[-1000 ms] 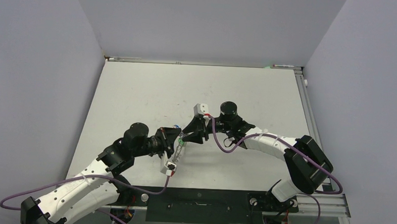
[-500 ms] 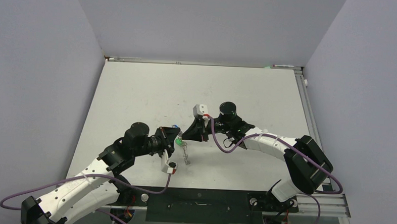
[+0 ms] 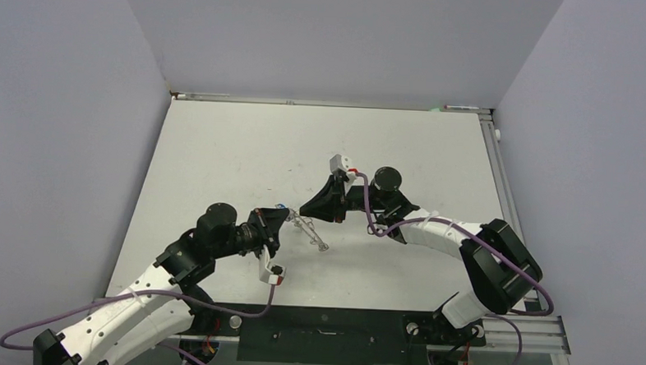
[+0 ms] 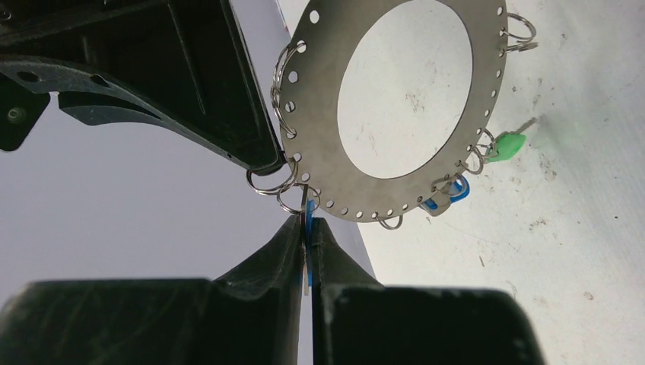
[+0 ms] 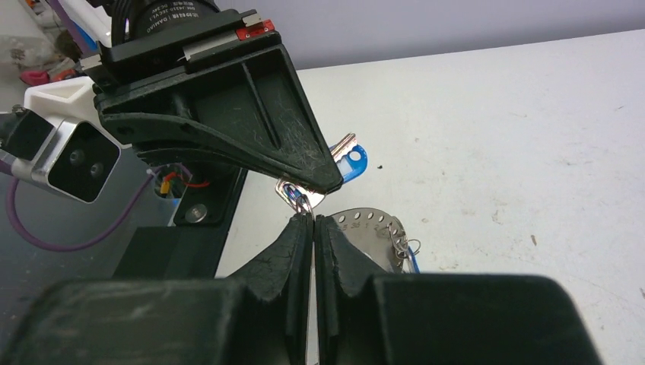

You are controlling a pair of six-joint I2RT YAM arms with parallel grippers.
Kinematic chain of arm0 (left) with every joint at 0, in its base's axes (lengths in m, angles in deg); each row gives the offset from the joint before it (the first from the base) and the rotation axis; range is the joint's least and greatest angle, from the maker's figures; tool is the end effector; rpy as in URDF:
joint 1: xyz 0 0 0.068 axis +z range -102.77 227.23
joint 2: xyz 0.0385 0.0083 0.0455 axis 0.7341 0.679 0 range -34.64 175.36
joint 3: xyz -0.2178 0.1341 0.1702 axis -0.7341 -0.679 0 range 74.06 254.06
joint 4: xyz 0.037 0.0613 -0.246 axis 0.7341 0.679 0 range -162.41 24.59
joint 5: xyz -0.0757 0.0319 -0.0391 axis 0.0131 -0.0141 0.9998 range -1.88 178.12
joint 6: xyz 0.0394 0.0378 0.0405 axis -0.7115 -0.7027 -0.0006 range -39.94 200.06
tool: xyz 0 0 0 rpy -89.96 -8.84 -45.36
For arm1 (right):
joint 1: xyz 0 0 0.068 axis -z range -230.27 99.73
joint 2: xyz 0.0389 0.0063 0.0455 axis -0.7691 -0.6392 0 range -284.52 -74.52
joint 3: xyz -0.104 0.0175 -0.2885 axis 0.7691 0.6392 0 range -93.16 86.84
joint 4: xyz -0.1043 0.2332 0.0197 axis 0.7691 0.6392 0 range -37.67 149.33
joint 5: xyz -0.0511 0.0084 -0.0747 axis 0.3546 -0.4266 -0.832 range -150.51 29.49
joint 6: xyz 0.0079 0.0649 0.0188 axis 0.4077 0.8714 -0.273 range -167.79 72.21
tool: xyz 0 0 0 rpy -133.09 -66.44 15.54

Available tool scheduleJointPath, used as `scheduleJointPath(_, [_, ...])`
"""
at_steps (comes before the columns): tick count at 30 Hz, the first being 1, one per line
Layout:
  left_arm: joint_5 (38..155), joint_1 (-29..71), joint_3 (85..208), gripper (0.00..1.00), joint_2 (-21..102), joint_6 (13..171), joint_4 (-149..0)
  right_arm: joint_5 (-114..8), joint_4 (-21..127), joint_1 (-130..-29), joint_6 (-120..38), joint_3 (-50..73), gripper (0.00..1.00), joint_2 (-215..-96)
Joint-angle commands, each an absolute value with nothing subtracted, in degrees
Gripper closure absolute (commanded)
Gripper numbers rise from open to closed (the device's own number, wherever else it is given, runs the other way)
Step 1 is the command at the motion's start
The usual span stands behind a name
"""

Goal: Remove the keys from the keyring

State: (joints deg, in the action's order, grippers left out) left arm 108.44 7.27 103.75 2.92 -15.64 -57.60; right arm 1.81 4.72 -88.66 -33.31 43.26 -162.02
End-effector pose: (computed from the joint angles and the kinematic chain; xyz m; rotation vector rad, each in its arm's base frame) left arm 0.0979 -0.1069 0.2745 1.8825 0.5172 0.2964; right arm 0.2209 0.2368 0.2960 -1.2401 1.2499 1.5038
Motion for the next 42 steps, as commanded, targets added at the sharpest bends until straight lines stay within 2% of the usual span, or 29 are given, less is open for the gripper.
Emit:
scheduleJointPath(1, [110.06,7.59,103.59,1.00,2.71,-16.30,-55.60,1.01,-7.15,-88.19,-27.11,44.13,0.95,-162.45])
scheduleJointPath(8, [109.06,7.59,105.34,1.00,4.10,-14.17,-56.74,1.01,-7.62,-89.29,-27.31,45.08,0.95,-163.56])
scheduleJointPath(16, [109.22,7.59,105.69,1.00,3.96,-14.09,-56.96,1.70,-0.50,-89.40,-34.72,45.08,0.94,-163.54])
scheduleJointPath(17, [109.23,7.59,105.77,1.00,4.02,-14.13,-56.97,1.78,-0.23,-89.38,-35.06,45.12,0.90,-163.54])
scheduleJointPath(18, [109.24,7.59,105.85,1.00,4.09,-14.13,-57.03,1.80,0.04,-89.38,-35.19,45.09,0.80,-163.63])
scheduleJointPath(19, [109.34,7.59,105.95,1.00,4.15,-14.11,-57.02,1.99,0.31,-89.38,-35.36,45.09,0.74,-163.63])
scheduleJointPath(23, [109.57,7.59,106.31,1.00,4.40,-14.65,-56.76,2.19,3.86,-89.38,-38.96,44.72,0.58,-162.99])
scheduleJointPath(25, [109.65,7.59,106.52,1.00,4.51,-14.68,-56.65,2.26,7.77,-89.42,-42.39,43.77,0.56,-162.17])
scheduleJointPath(35, [110.38,7.77,106.66,1.00,4.32,-15.33,-56.09,3.70,36.51,-92.92,-65.04,33.98,0.54,-161.98])
scheduleJointPath(42, [111.43,7.86,106.40,1.00,3.82,-16.55,-54.87,3.54,40.00,-94.19,-69.07,32.79,0.54,-162.67])
